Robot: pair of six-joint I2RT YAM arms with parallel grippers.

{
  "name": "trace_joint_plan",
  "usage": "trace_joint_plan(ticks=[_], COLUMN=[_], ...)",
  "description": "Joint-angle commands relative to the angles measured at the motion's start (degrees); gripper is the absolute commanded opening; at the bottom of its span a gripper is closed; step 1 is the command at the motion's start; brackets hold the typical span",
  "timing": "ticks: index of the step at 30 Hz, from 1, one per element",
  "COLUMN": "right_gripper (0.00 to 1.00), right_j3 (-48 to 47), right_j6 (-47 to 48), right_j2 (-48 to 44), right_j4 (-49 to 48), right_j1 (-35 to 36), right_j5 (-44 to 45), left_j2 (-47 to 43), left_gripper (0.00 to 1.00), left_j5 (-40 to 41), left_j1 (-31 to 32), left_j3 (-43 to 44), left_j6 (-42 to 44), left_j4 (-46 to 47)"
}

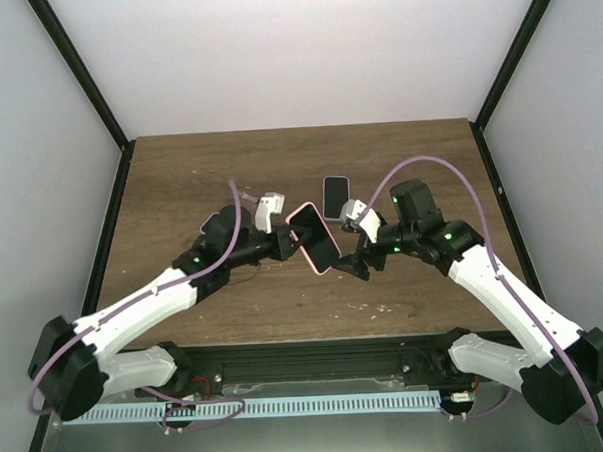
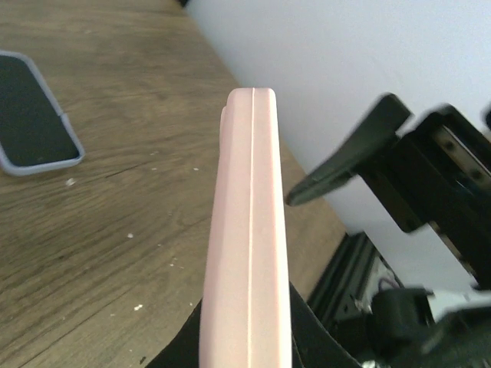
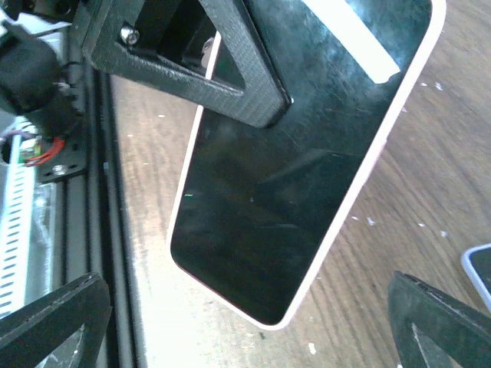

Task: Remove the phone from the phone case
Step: Remove the phone case from the phone.

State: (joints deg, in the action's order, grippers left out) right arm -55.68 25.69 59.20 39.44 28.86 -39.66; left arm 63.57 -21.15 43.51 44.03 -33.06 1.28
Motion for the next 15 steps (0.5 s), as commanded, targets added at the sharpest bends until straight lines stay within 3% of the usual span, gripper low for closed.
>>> trace_joint_plan(ticks=[1, 9, 15], right_gripper=[0.94, 0.76, 0.71], right_j3=[-2.75, -4.04, -1.65], right_j6=[5.97, 17.97, 26.34], right_j2=[-0.99, 0.18, 0.29], right_j4=[9.74, 20.18, 22.13], right_j1=[0.23, 0.28, 0.47], right_j5=[-7.54, -15.40, -12.36], left_j2=[-4.11, -2.75, -2.76], left_gripper=[0.00, 0.00, 0.00], left_j5=[-9.47, -23.42, -26.01], left_j1=[-0.16, -0.17, -0.37], left_j3=[-0.33, -0.24, 4.64], left_j6=[9.88, 12.95, 17.60], left_j4=[1.49, 7.29, -0.47])
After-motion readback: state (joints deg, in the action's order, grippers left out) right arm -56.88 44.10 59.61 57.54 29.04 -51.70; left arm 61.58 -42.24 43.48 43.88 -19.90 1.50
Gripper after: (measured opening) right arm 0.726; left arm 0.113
